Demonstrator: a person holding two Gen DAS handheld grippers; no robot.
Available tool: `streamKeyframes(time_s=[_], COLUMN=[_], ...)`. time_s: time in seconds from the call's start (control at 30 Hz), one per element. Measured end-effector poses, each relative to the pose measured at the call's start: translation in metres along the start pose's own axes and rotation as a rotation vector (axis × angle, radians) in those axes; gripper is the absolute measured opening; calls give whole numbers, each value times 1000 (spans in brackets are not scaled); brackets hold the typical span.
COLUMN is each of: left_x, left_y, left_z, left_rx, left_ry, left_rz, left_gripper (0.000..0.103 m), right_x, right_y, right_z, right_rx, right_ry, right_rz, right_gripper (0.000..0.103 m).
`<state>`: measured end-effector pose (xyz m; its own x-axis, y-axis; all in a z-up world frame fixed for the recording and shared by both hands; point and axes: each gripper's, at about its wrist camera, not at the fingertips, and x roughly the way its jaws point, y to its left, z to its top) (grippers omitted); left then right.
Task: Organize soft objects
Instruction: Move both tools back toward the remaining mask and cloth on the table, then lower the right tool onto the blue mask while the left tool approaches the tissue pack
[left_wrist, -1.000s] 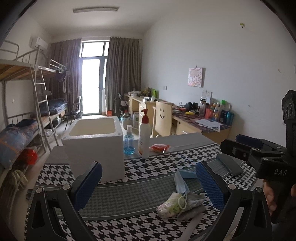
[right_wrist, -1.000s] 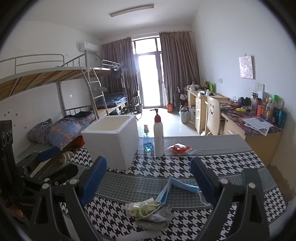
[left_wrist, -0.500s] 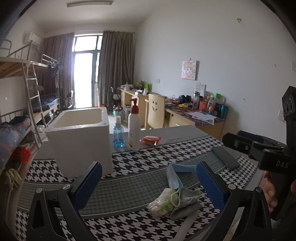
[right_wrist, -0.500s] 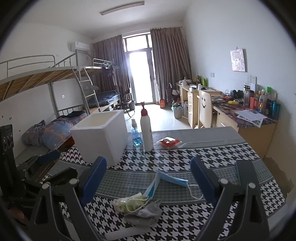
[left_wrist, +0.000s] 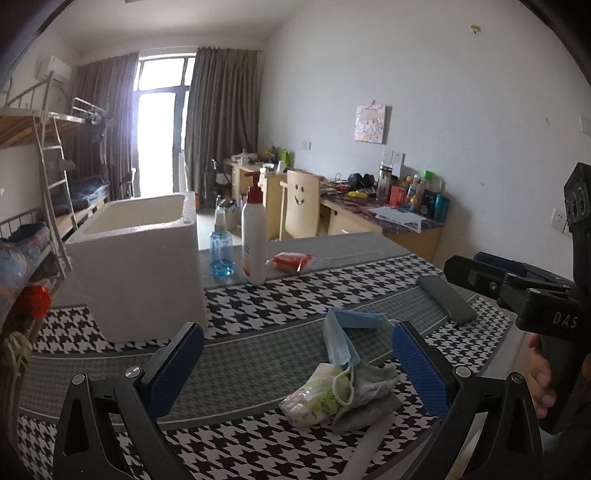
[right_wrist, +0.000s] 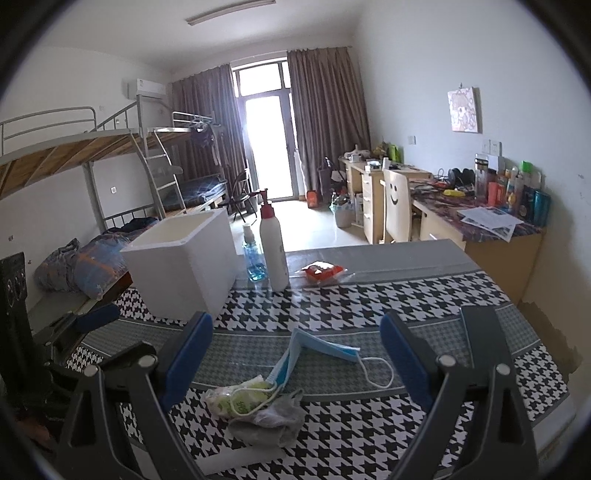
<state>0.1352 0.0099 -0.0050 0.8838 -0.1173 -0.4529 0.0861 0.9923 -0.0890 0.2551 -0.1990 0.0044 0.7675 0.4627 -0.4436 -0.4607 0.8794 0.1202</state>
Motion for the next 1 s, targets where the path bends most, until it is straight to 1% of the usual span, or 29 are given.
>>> streamKeyframes(time_s=[0.13,0.6,0.73,1.0], left_x=[7,34,42,55], left_y=[-2,-2,-1,5], left_z=[-4,-18,-21,-28], left_rx=[1,20,25,12], left_ry=[26,96,121,152], left_rz=[-23,-9,-8,-1], left_gripper=[102,102,102,102], right_x=[2,18,22,35], right_y=[-4,-20,-23,-25], right_z=[-2,-11,-15,-17], right_rx=[9,41,54,62], right_ry=[8,59,75,108], right_rz=[-8,-30,-25,-34], right_gripper=[94,94,94,94])
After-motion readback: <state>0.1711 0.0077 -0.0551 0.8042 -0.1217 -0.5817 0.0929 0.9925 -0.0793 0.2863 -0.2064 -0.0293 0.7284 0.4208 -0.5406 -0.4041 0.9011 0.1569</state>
